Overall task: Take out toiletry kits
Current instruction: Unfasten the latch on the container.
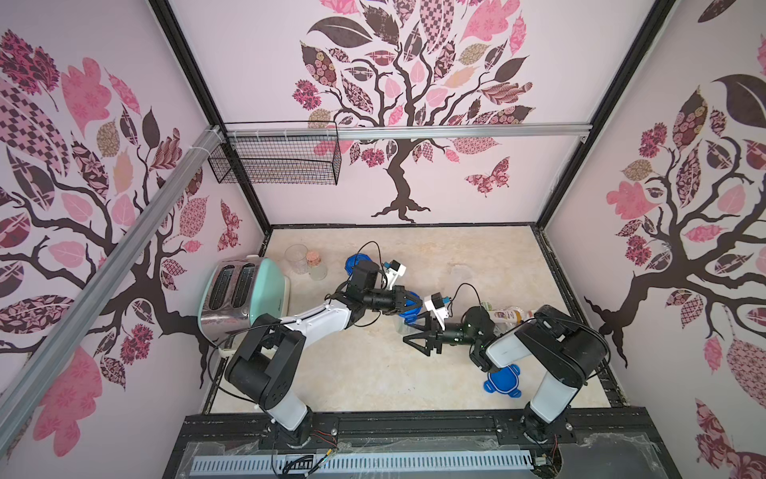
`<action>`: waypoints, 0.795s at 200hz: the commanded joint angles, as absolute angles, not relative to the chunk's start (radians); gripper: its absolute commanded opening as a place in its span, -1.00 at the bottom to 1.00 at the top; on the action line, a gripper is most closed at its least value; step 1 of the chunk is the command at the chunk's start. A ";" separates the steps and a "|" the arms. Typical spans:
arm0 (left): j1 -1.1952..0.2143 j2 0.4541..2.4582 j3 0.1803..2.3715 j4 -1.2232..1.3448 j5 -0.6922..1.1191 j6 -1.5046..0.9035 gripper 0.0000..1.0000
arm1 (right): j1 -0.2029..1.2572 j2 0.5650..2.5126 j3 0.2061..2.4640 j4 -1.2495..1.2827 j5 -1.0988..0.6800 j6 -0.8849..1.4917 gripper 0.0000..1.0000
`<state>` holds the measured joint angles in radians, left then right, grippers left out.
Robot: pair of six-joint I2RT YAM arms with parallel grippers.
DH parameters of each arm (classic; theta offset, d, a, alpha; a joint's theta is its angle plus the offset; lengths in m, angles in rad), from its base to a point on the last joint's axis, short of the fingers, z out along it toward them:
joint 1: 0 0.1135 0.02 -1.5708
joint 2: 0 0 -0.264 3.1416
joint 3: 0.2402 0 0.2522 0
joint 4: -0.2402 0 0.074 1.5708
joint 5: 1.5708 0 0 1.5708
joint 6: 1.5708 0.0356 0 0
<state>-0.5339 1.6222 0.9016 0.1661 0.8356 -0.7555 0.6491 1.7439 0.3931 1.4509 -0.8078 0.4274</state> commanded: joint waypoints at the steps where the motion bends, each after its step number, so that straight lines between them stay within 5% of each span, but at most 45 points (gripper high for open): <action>1: -0.543 1.692 0.851 -0.013 0.752 -0.719 -0.92 | 0.661 1.703 0.414 1.692 -0.811 0.345 0.64; 159: -0.558 1.631 0.850 -0.029 0.718 -0.721 -0.92 | 0.664 1.388 0.436 1.039 -0.948 0.354 0.80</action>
<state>-0.5556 1.6001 0.8993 0.1230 0.8234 -0.7528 0.6540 1.4498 0.3466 1.0458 -0.8597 0.3969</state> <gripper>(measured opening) 0.043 0.900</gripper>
